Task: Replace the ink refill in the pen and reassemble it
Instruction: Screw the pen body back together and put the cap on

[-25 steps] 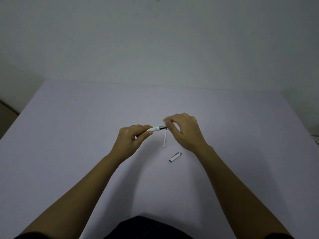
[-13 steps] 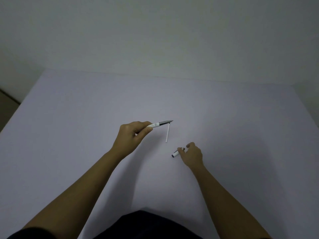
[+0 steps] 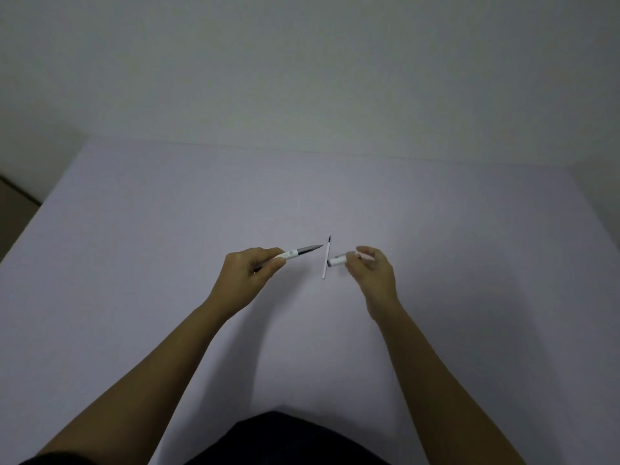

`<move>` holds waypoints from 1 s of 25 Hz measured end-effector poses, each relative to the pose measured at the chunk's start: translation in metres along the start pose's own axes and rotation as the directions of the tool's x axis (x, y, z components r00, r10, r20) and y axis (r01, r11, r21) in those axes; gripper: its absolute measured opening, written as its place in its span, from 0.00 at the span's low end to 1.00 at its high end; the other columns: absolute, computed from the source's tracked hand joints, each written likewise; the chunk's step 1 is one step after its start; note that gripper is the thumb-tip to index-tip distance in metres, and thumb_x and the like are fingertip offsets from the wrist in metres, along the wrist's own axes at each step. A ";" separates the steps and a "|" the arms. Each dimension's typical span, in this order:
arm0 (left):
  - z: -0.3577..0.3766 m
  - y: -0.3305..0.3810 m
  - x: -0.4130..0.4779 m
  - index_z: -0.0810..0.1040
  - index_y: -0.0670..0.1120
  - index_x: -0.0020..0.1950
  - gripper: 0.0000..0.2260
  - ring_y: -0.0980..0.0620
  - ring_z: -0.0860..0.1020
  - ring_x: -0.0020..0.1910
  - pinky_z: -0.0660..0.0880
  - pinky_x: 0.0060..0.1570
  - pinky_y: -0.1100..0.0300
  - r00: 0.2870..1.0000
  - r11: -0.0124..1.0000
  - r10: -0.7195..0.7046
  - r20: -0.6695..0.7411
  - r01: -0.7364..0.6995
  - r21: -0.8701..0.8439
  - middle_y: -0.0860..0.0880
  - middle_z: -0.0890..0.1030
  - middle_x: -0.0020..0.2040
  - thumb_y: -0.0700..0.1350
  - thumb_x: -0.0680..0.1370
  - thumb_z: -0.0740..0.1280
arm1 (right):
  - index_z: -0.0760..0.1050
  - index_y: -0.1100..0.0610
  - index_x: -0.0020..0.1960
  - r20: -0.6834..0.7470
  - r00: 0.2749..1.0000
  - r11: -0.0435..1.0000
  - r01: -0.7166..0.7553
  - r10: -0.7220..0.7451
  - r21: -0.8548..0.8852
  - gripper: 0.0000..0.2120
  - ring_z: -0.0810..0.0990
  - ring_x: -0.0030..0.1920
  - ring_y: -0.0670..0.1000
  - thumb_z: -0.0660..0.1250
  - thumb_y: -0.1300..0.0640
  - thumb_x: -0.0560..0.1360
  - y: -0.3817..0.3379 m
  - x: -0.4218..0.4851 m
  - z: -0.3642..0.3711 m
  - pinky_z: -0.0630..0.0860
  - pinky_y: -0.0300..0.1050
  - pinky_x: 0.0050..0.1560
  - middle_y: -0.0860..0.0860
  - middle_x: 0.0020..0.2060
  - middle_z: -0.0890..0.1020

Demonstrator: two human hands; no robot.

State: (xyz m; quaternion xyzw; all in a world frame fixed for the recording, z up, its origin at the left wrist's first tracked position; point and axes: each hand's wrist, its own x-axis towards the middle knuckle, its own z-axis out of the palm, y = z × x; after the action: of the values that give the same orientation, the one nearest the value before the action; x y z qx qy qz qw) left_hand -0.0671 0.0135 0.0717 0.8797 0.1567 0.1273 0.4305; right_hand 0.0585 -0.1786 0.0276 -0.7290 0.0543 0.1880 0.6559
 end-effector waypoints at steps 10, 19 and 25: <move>0.003 0.005 -0.001 0.82 0.50 0.51 0.06 0.50 0.74 0.32 0.67 0.34 0.64 0.999 0.999 0.039 0.030 -0.040 0.029 0.45 0.78 0.32 0.46 0.77 0.67 | 0.79 0.49 0.44 0.102 0.990 0.989 0.083 -0.096 0.126 0.03 0.81 0.49 0.51 0.70 0.56 0.72 -0.034 -0.017 -0.001 0.75 0.49 0.59 0.51 0.44 0.85; 0.007 0.013 0.000 0.83 0.46 0.52 0.07 0.57 0.70 0.28 0.65 0.32 0.71 0.994 0.993 0.101 -0.044 -0.098 0.065 0.49 0.77 0.30 0.43 0.76 0.67 | 0.78 0.49 0.46 0.158 0.973 0.985 0.170 -0.169 0.009 0.02 0.83 0.46 0.44 0.69 0.54 0.73 -0.033 -0.029 0.026 0.76 0.33 0.42 0.46 0.41 0.85; 0.015 0.005 0.006 0.83 0.46 0.48 0.08 0.50 0.74 0.31 0.70 0.33 0.58 0.992 0.971 0.115 0.054 -0.124 0.207 0.46 0.79 0.32 0.47 0.77 0.66 | 0.77 0.46 0.48 0.269 0.940 0.967 0.240 -0.210 -0.086 0.05 0.83 0.47 0.44 0.68 0.54 0.73 -0.045 -0.010 0.028 0.77 0.34 0.51 0.45 0.42 0.84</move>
State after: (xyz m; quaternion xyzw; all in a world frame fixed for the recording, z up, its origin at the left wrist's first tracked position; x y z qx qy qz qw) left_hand -0.0554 0.0024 0.0670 0.9304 0.1072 0.1176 0.3301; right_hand 0.0581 -0.1466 0.0710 -0.7370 -0.1264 0.2079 0.6306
